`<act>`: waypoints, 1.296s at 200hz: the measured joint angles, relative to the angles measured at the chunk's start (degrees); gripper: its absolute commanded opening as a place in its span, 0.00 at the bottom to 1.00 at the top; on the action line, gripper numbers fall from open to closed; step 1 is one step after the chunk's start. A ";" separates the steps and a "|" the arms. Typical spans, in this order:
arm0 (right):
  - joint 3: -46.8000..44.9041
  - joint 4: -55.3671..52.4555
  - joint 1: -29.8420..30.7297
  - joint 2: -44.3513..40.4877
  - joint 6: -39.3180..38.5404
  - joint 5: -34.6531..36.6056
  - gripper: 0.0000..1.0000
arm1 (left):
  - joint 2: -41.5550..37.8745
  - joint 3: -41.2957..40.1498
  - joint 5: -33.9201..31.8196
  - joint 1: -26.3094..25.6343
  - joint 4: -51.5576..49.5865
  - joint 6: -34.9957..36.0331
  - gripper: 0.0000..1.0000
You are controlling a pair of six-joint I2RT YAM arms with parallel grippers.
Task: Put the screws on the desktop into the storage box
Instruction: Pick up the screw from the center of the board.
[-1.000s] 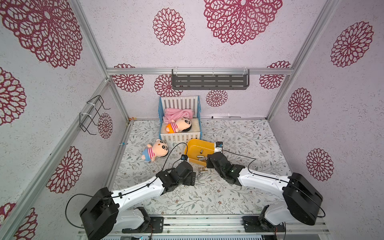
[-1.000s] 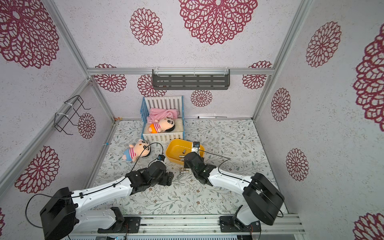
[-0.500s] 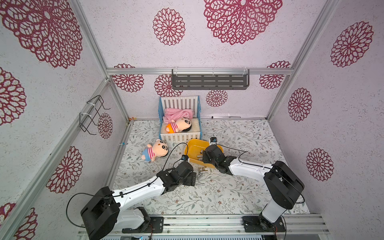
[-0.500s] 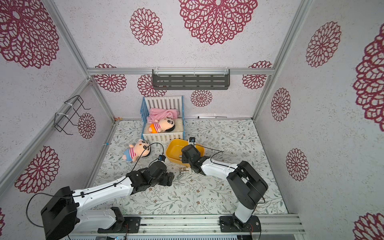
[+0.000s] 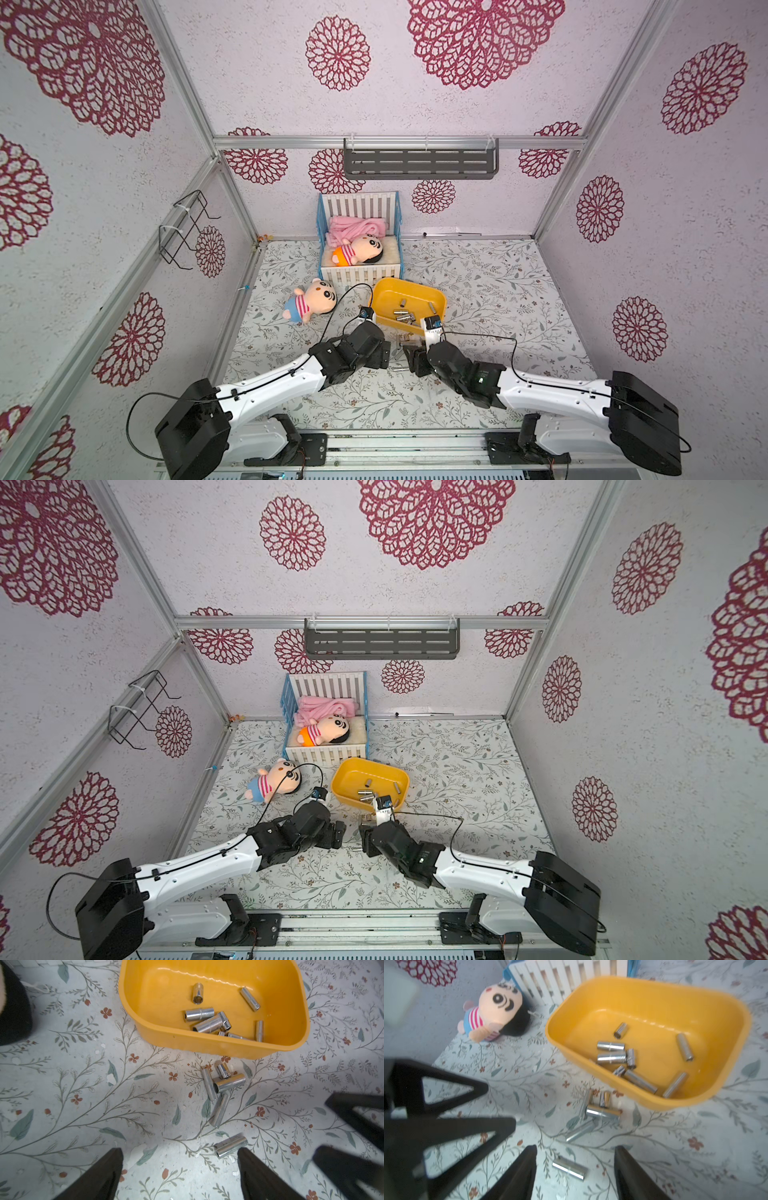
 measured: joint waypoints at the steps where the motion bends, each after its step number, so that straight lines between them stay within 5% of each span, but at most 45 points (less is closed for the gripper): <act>1: -0.13 0.04 0.13 0.00 -0.02 0.07 0.64 | -0.15 -0.02 -0.07 0.00 0.00 -0.02 0.92; 138: -8.26 9.77 3.23 4.44 -3.63 -1.77 0.71 | -2.21 -0.70 -1.97 0.83 -0.13 -0.44 0.92; 259: -5.11 13.03 0.17 13.66 -7.23 -6.01 0.63 | -2.21 -0.70 -1.92 0.83 -0.13 -0.48 0.92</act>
